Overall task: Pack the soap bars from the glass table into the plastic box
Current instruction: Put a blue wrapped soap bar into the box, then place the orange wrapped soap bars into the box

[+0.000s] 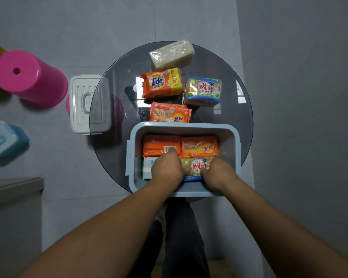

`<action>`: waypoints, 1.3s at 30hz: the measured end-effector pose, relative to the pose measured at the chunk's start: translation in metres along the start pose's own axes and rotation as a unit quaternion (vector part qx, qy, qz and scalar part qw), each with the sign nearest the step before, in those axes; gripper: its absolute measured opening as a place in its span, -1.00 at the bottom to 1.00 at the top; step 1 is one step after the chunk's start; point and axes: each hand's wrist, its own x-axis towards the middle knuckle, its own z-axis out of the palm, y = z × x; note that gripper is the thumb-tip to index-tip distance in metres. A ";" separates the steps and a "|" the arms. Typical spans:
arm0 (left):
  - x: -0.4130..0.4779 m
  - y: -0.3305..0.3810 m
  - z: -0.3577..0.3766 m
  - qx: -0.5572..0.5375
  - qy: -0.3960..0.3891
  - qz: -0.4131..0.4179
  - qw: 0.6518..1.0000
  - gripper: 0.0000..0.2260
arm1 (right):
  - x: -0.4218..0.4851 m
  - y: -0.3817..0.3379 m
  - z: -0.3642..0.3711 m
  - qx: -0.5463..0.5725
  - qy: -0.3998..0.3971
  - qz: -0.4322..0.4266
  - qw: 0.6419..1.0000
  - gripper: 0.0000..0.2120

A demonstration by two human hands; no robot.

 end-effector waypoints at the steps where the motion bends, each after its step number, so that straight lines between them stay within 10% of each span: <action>1: 0.002 -0.002 0.000 0.004 0.007 -0.001 1.000 -0.43 | -0.004 -0.001 -0.001 -0.017 0.023 -0.012 1.000 -0.53; 17: -0.011 0.017 -0.045 -0.020 -0.058 0.046 0.997 -0.72 | -0.021 -0.001 -0.056 0.060 0.077 -0.182 0.978 -0.84; 25: 0.004 0.022 -0.158 -0.265 0.128 0.105 0.950 -0.76 | 0.009 -0.052 -0.126 0.215 0.128 -0.226 0.941 -0.87; 31: 0.086 -0.009 -0.145 -0.227 0.066 -0.046 0.971 -0.92 | 0.083 -0.093 -0.111 0.049 -0.066 -0.156 0.984 -0.67; 39: 0.109 -0.009 -0.130 -0.302 -0.041 -0.050 0.951 -0.76 | 0.114 -0.106 -0.089 0.155 -0.165 -0.062 0.972 -0.72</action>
